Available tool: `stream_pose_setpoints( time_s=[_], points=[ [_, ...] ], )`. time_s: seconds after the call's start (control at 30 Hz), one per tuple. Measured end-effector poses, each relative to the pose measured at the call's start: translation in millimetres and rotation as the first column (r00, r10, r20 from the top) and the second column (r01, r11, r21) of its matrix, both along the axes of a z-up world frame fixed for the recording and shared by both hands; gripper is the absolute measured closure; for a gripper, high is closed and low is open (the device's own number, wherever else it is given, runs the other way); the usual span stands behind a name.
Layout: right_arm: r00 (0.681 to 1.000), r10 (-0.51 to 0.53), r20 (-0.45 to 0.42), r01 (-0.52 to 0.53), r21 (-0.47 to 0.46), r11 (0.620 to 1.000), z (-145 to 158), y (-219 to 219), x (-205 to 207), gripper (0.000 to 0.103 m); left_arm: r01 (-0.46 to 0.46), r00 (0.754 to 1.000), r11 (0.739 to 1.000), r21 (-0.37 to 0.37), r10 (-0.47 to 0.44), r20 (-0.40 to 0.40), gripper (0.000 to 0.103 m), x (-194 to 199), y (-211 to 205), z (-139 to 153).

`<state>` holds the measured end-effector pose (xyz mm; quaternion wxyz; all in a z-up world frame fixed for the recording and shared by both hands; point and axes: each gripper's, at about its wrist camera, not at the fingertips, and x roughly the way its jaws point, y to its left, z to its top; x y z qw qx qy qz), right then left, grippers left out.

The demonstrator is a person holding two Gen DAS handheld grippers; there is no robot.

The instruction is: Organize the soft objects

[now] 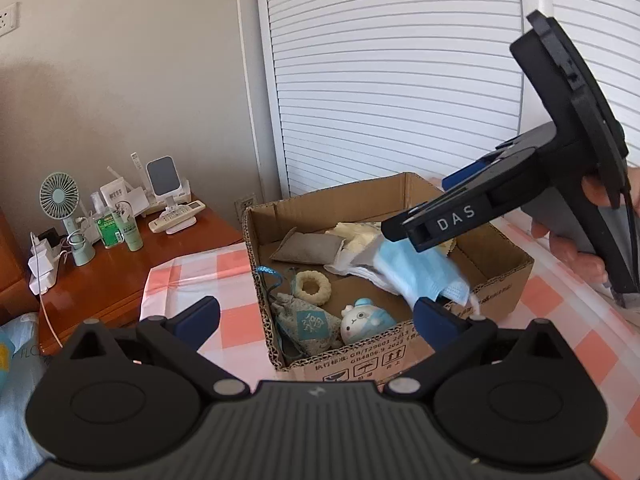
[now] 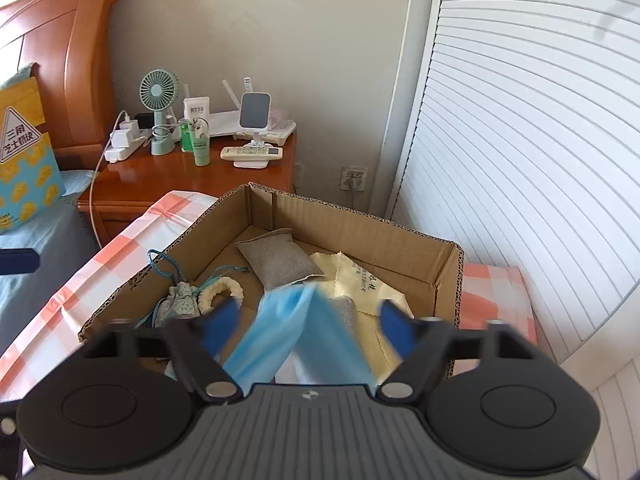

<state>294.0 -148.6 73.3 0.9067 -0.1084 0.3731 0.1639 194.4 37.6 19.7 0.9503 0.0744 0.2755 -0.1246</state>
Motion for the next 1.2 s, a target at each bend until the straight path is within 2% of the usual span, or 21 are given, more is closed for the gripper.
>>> stream_pose_setpoints(
  time_s=[0.07, 0.23, 0.37, 0.43, 0.57, 0.73, 0.87, 1.2],
  points=[
    [1.000, 0.002, 0.005, -0.002, 0.014, 1.000, 0, 0, -6, 0.003, -0.010, 1.000, 1.000, -0.015, 0.010, -0.010, 0.001, -3, 2, -1],
    [0.999, -0.033, -0.017, 0.033, 0.009, 0.999, 5, -2, -25, 0.000, -0.039, 0.998, 0.998, -0.043, 0.037, -0.042, 0.001, -10, 6, -1],
    [0.989, -0.140, -0.039, 0.137, -0.070, 0.988, 11, -2, -50, 0.000, -0.108, 0.993, 0.993, -0.054, 0.105, -0.058, 0.001, -24, 8, 4],
    [0.977, -0.210, -0.046, 0.204, -0.108, 0.973, 11, -3, -66, 0.000, -0.153, 0.985, 0.987, -0.047, 0.149, -0.092, 0.001, -29, 8, 6],
    [0.949, -0.304, -0.076, 0.297, -0.096, 0.950, 10, -10, -100, 0.000, -0.226, 0.966, 0.973, -0.052, 0.216, -0.143, 0.001, -39, 11, 9],
    [0.924, -0.367, -0.109, 0.362, -0.061, 0.930, 8, -17, -131, 0.000, -0.239, 0.959, 0.969, -0.063, 0.225, -0.170, 0.001, -49, 12, 12],
    [0.906, -0.406, -0.121, 0.403, -0.046, 0.914, 7, -19, -146, 0.000, -0.233, 0.960, 0.972, -0.039, 0.223, -0.169, 0.001, -55, 6, 13],
    [0.909, -0.400, -0.117, 0.400, -0.028, 0.916, 10, -17, -157, 0.000, -0.224, 0.961, 0.974, -0.020, 0.218, -0.173, 0.001, -63, 0, 13]
  ],
)
